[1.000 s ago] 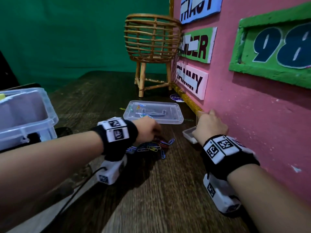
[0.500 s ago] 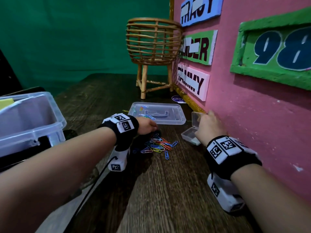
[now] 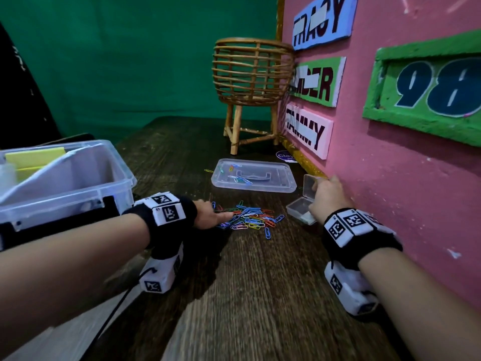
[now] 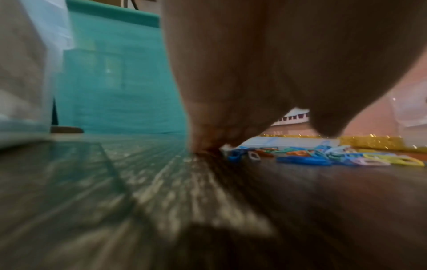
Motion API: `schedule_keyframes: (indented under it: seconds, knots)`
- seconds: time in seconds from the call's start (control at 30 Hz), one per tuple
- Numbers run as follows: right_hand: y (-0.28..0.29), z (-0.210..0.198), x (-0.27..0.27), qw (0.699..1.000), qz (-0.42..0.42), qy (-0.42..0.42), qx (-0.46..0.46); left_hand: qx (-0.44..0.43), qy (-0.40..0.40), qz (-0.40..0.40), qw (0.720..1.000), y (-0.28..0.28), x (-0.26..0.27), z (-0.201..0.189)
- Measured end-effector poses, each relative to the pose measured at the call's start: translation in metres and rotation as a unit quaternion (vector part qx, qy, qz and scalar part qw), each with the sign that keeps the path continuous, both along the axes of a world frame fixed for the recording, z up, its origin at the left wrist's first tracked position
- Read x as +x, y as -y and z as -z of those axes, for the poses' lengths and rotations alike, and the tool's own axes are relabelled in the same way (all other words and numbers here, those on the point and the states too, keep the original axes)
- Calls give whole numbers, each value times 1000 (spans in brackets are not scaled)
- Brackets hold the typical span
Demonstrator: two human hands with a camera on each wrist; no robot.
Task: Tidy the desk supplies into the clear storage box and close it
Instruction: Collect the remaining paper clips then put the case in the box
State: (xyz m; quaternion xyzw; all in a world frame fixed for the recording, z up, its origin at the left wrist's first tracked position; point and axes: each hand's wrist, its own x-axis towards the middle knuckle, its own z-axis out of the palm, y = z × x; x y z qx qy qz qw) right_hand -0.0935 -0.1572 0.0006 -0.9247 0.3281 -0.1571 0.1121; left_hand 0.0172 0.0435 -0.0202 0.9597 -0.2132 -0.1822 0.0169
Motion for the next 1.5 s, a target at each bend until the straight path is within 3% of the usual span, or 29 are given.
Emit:
schedule_keyframes:
  seconds: [0.1,0.23,0.3,0.47,0.6,0.8,0.93,1.1,1.33,1.5]
  knots:
    - [-2,1,-1,1000,-7,7,2,-42,-61,68,995,10,-17,-12]
    - [-1,2,0,1000,-17,14,12,-101,-8,106,989,18,-16,-12]
    - [-1,2,1,999,-20,17,17,-95,-5,110,989,20,-3,-11]
    - [1,4,4,999,-30,32,30,-59,-87,151,983,36,16,-12]
    - [2,5,6,998,-43,30,31,-63,-27,232,970,42,12,-11]
    - [0,7,8,994,-100,15,33,-120,46,270,954,43,8,-15]
    - [-2,5,7,993,-113,11,44,-155,72,273,947,42,8,-16]
    - [-4,3,5,990,-130,18,60,-297,132,224,919,43,6,-17]
    - [-8,3,7,970,-224,26,91,-434,144,256,852,52,-6,-17]
    - [-7,2,7,968,-236,37,82,-412,102,290,858,54,-16,-16]
